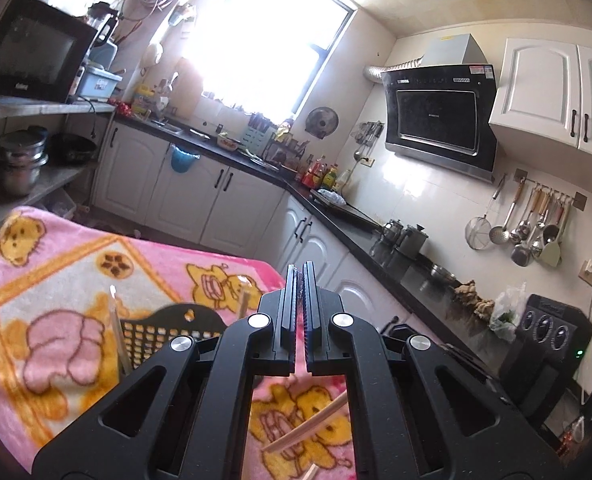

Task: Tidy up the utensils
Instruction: 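Carry both held chopsticks over the green caddy and lower them inside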

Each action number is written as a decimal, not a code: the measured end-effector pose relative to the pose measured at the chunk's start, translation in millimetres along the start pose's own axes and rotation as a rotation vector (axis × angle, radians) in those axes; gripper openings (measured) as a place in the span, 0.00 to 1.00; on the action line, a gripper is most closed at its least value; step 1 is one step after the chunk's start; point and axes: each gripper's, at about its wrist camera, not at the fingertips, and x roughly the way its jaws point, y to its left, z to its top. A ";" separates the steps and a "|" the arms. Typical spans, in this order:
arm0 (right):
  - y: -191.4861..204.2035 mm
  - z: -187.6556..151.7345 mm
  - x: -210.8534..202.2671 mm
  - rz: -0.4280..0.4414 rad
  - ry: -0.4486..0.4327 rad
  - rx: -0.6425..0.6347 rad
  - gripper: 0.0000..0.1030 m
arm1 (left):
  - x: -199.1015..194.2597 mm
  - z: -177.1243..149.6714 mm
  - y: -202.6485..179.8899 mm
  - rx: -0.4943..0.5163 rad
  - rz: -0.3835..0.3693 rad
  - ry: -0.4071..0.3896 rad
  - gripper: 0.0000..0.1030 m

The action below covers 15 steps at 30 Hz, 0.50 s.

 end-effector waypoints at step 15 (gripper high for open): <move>-3.8 43.8 16.1 -0.014 -0.080 -0.042 0.05 | 14.8 43.9 2.9 0.014 0.012 -0.067 0.01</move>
